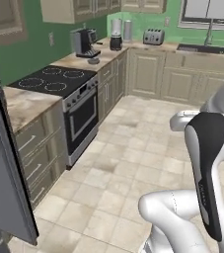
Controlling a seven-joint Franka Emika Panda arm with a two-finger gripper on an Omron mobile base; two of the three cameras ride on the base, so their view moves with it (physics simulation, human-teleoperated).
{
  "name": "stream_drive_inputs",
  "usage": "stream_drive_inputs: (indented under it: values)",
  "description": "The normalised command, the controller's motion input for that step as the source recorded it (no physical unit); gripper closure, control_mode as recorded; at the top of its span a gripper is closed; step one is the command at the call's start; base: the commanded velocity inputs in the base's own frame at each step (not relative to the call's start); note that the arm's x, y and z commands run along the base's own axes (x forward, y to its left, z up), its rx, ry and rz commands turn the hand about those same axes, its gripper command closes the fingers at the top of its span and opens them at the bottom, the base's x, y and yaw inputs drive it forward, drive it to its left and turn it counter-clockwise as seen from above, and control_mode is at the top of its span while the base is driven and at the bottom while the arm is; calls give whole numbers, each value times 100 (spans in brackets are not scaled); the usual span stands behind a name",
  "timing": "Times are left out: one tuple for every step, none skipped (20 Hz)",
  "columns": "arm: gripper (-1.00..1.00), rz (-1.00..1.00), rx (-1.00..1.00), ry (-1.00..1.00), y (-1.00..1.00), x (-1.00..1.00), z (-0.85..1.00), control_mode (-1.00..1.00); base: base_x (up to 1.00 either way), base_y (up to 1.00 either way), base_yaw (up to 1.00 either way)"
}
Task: Grab the garlic and onion from the fridge, place them in the blender, close the lid, and turn on the blender to create a marinade.
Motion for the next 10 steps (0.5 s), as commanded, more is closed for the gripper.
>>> stream_drive_inputs:
  values:
    - [100,0,0,0,0,0,0,100,100,-59,-32]
    - [100,0,0,0,0,0,0,100,100,-57,-31]
    - [100,0,0,0,0,0,0,100,100,-53,-30]
    - [100,0,0,0,0,0,0,100,100,-51,-27]
    - [100,0,0,0,0,0,0,100,100,-49,-25]
    - [100,0,0,0,0,0,0,100,100,-39,-19]
    - [100,0,0,0,0,0,0,100,100,-39,-17]
    - [100,0,0,0,0,0,0,100,100,-37,-16]
    - [100,0,0,0,0,0,0,100,100,-33,-16]
    - [100,0,0,0,0,0,0,100,100,-26,-15]
